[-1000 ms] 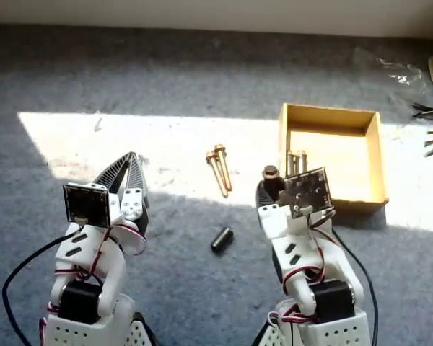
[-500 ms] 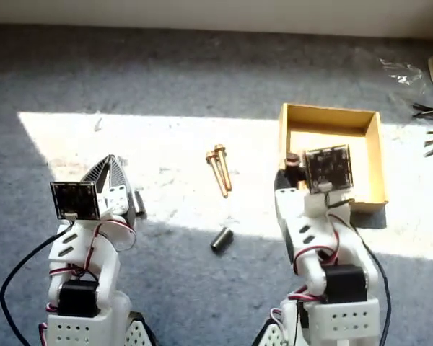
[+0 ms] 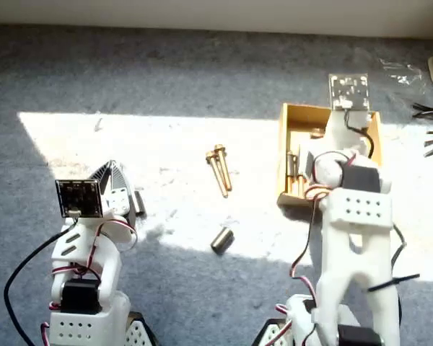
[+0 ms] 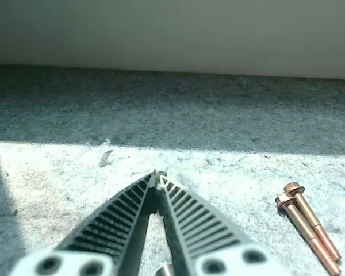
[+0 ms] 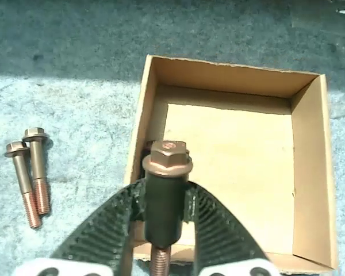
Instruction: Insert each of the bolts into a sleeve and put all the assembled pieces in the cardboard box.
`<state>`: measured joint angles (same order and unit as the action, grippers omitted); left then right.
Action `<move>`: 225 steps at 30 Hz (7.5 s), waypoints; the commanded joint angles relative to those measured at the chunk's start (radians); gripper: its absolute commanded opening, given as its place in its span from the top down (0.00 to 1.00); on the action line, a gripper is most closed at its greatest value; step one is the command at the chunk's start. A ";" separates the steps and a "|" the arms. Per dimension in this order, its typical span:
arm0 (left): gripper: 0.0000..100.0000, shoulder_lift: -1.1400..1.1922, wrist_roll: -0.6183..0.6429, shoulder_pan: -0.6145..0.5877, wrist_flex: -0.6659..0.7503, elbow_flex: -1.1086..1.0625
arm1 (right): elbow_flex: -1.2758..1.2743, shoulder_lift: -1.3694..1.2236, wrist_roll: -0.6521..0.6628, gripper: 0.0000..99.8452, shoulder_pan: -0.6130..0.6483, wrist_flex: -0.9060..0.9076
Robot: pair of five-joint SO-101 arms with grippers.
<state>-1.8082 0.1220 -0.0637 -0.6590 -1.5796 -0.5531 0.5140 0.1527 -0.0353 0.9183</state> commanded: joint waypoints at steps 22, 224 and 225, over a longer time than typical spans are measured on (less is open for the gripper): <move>0.99 -0.001 -0.003 -0.004 0.023 -0.021 | 0.509 -0.777 0.121 0.99 -0.099 -0.002; 0.99 0.008 -0.071 -0.096 0.175 -0.116 | -0.638 0.117 -1.066 0.89 0.740 -0.349; 0.99 0.008 -0.071 -0.096 0.175 -0.116 | -0.638 0.117 -1.066 0.89 0.740 -0.349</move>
<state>-1.8067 0.0575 -0.1465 -0.4994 -1.6747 -1.1930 0.6153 -0.9106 0.7165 0.5900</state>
